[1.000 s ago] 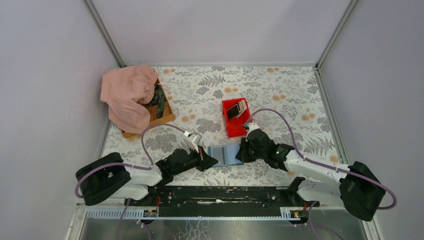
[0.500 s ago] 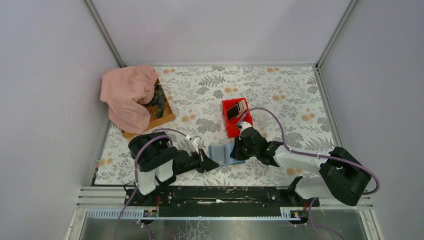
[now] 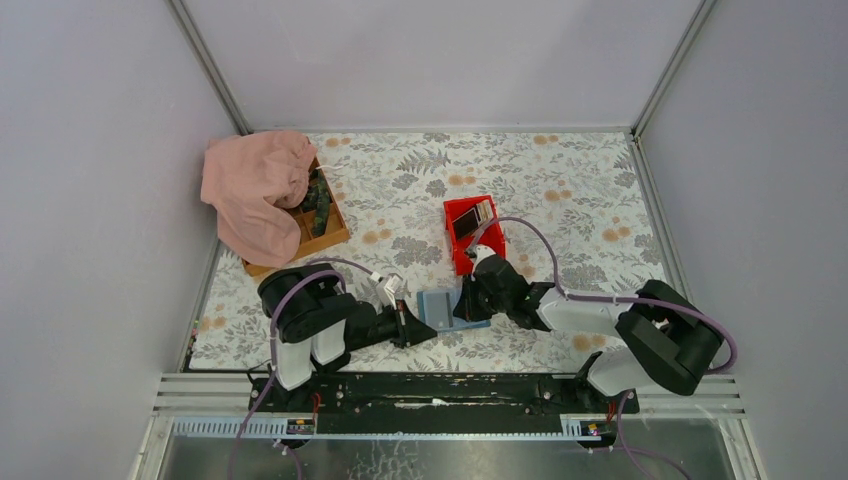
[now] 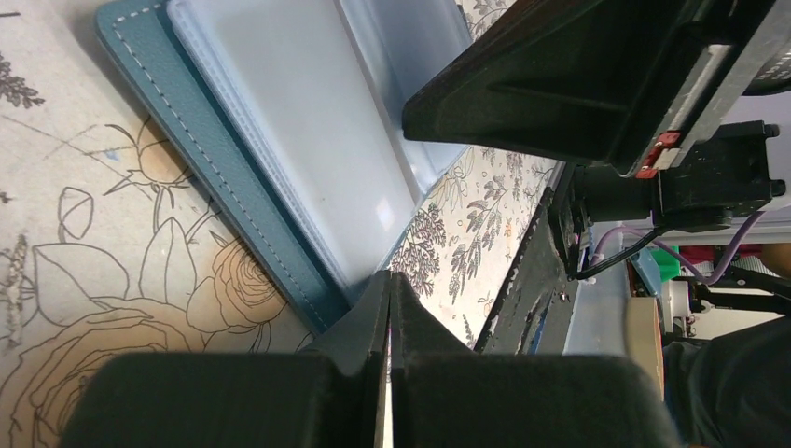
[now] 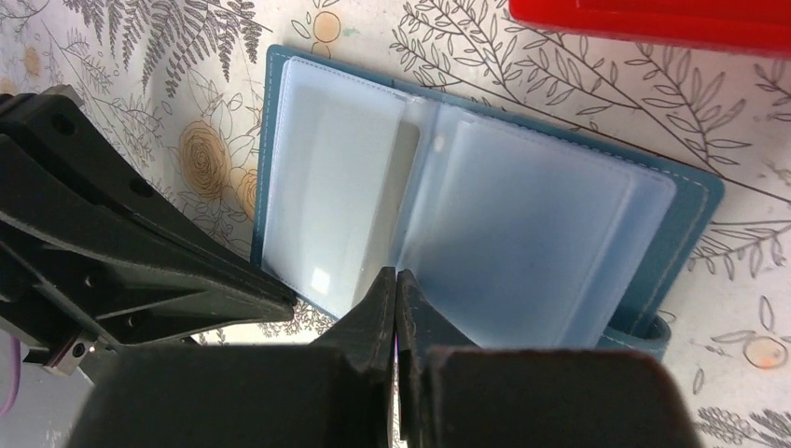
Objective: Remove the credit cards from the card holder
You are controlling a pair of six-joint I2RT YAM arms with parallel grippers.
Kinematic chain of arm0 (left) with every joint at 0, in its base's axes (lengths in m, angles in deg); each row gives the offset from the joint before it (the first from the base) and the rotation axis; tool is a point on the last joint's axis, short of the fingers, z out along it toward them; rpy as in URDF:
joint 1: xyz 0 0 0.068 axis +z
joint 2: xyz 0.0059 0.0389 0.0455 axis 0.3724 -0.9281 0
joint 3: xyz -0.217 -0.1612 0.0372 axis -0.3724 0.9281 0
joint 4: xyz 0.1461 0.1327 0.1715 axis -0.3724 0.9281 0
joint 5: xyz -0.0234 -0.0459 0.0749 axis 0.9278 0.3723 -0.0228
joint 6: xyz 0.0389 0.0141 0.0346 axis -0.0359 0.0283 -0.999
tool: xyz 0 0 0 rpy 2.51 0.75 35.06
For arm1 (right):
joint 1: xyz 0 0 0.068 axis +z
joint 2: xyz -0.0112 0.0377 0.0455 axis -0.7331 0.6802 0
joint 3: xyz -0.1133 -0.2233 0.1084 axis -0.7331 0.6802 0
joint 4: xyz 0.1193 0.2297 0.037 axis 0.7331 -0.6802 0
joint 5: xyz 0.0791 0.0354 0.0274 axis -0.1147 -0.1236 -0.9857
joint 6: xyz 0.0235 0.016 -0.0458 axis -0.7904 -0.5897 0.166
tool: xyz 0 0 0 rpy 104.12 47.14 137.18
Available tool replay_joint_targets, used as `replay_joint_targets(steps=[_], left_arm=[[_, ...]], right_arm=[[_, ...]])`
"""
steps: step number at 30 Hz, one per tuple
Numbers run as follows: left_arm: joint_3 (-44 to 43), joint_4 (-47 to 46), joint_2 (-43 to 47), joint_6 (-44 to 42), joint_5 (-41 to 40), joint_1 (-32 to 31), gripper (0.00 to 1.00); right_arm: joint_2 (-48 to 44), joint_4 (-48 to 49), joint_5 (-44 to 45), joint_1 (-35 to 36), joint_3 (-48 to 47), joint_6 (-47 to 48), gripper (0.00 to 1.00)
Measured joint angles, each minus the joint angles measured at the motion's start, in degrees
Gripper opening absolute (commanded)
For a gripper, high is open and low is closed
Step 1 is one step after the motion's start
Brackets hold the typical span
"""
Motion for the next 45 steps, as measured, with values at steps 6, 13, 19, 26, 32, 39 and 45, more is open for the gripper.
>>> replay_joint_targets(steps=[6, 13, 19, 26, 32, 39, 45], left_arm=[[0.0, 0.0, -0.1, 0.0, 0.1, 0.0, 0.00], [-0.1, -0.2, -0.7, 0.0, 0.3, 0.1, 0.00], [-0.3, -0.2, -0.9, 0.0, 0.9, 0.1, 0.03], [-1.5, 2.2, 7.4, -1.0, 5.1, 0.1, 0.43], [-5.7, 16.2, 20.9, -3.6, 4.7, 0.3, 0.42], [-10.9, 41.7, 31.9, -8.3, -3.4, 0.3, 0.47], [-12.9, 53.5, 33.0, -9.6, -7.6, 0.4, 0.47]], right_arm=[[3.2, 3.6, -1.5, 0.0, 0.0, 0.0, 0.00], [4.0, 5.5, -3.5, 0.0, 0.0, -0.1, 0.00], [1.5, 5.7, -4.9, 0.0, 0.7, -0.1, 0.00], [-2.2, 4.8, -3.8, 0.0, 0.9, 0.2, 0.00], [-3.5, 2.2, -0.8, 0.0, 2.1, 0.6, 0.00], [-4.9, -1.7, 3.3, 0.1, 2.6, 1.1, 0.00], [-5.6, -3.0, 4.8, 0.1, 3.1, 1.5, 0.00]])
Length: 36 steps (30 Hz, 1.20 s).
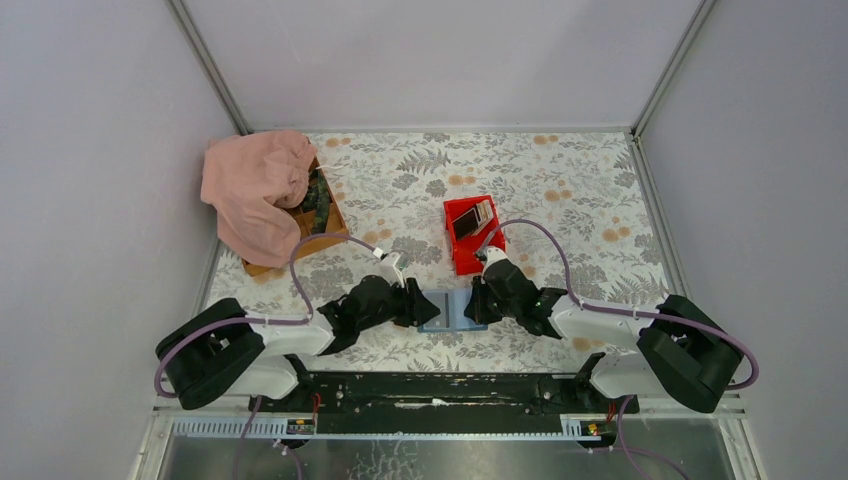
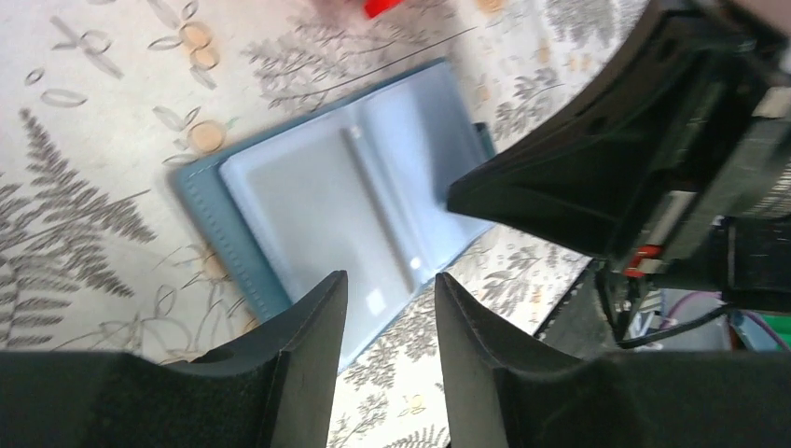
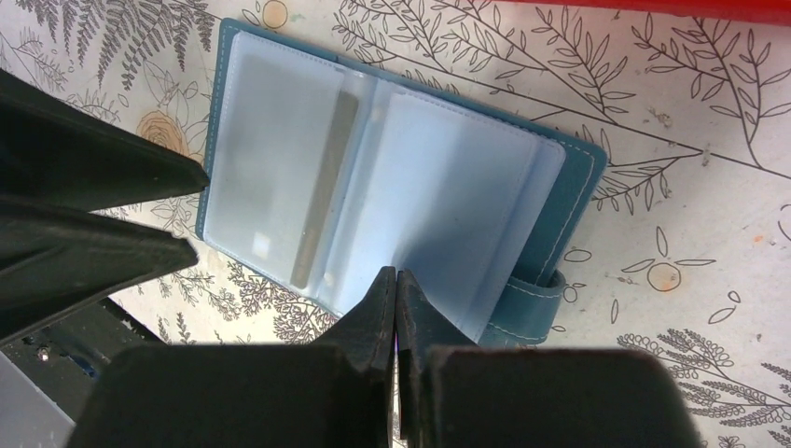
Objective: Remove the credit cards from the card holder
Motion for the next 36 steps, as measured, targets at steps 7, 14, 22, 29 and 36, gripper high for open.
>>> replay_joint_targets(steps=[7, 14, 22, 29, 36], left_arm=[[-0.3, 5.6, -1.0, 0.0, -2.4, 0.0, 0.47], [-0.4, 8.0, -0.5, -0.1, -3.9, 0.0, 0.48], [-0.4, 6.6, -1.6, -0.1, -3.4, 0.0, 0.44], [-0.4, 5.8, -2.1, 0.3, -2.1, 0.0, 0.33], [-0.4, 6.1, -0.3, 0.3, -2.1, 0.0, 0.29]], right_arm=[[-0.2, -0.3, 0.0, 0.0, 0.5, 0.0, 0.00], [-0.3, -0.2, 0.0, 0.0, 0.6, 0.0, 0.00], [-0.3, -0.1, 0.0, 0.0, 0.7, 0.0, 0.00], [-0.2, 0.2, 0.0, 0.0, 0.8, 0.0, 0.00], [0.2, 1.0, 0.0, 0.0, 1.0, 0.0, 0.00]])
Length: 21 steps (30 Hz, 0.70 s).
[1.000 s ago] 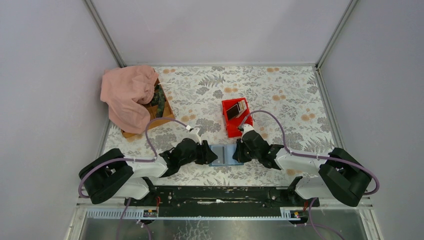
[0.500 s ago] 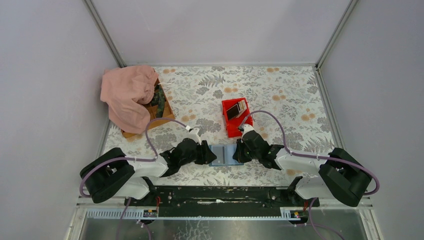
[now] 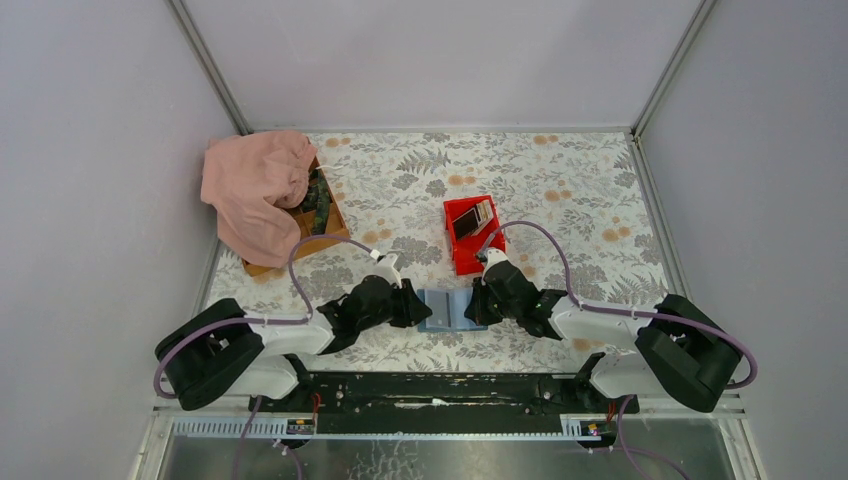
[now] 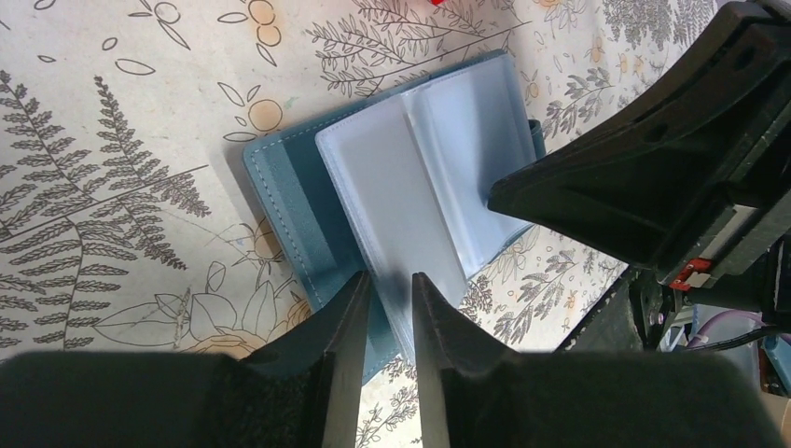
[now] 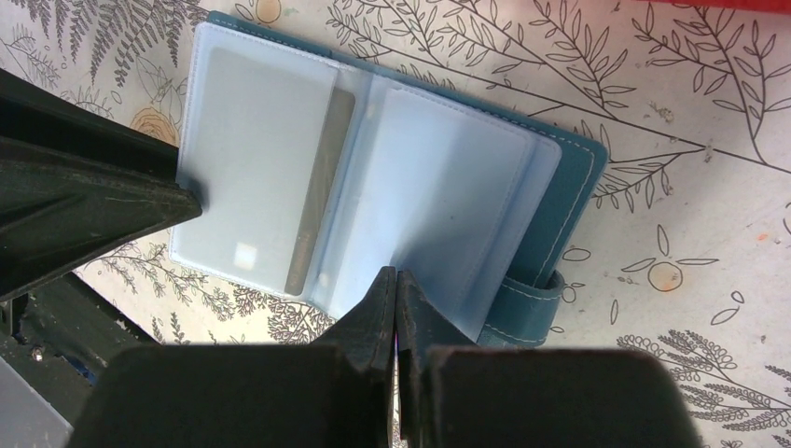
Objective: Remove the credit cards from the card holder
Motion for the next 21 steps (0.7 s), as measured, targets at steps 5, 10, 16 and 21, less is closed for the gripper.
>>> replay_joint_targets(steps=[5, 10, 16, 21], left_arm=[[0.0, 0.3, 0.6, 0.0, 0.2, 0.0, 0.33], [-0.3, 2.5, 2.0, -0.4, 0.0, 0.0, 0.46], [-0.7, 4.3, 3.7, -0.7, -0.5, 0.0, 0.47], [-1.1, 4.6, 3.3, -0.7, -0.5, 0.0, 0.47]], right_arm=[[0.2, 0.3, 0.0, 0.0, 0.0, 0.0, 0.00], [0.2, 0.3, 0.0, 0.0, 0.0, 0.0, 0.00], [0.3, 0.4, 0.0, 0.0, 0.0, 0.0, 0.00], [0.3, 0.5, 0.0, 0.0, 0.0, 0.0, 0.00]])
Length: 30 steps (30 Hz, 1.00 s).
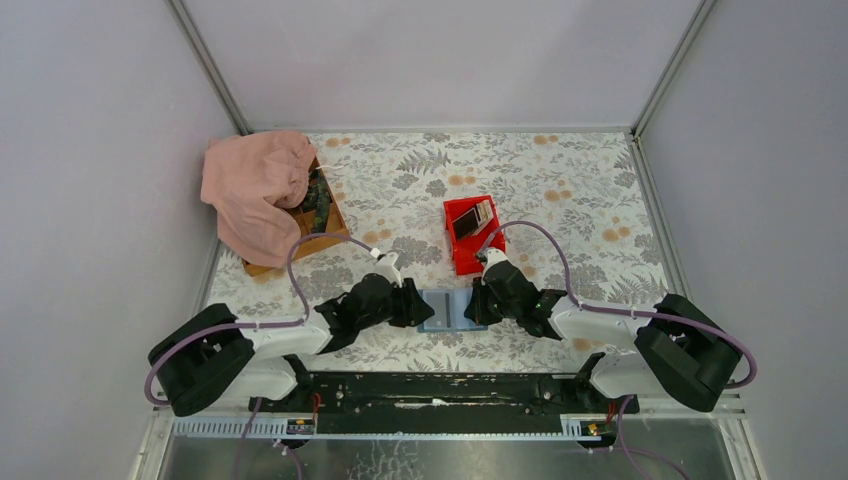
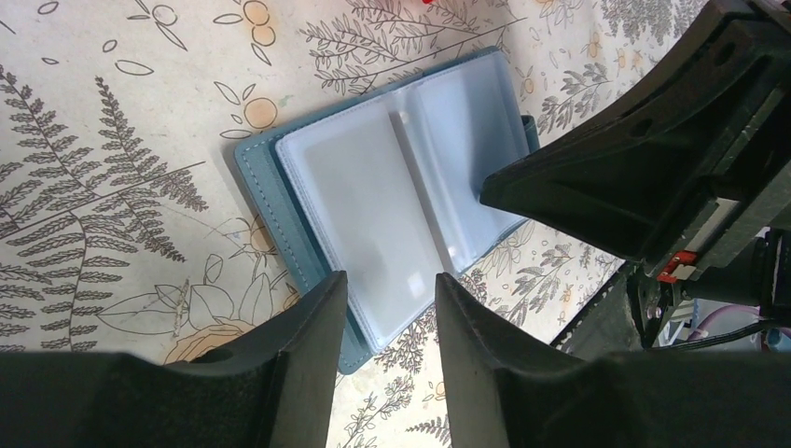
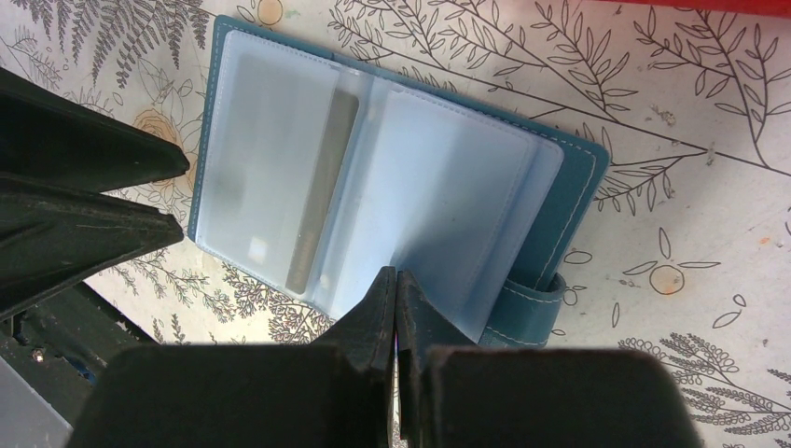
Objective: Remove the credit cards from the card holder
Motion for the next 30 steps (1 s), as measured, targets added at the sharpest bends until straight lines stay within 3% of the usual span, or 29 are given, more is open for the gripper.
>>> replay_joint_targets(steps=[30], left_arm=[[-1.2, -3.2, -5.2, 0.4, 3.0, -0.1, 0.47]], right_arm=[[1.4, 2.4, -0.1, 0.0, 0.0, 0.0, 0.00]])
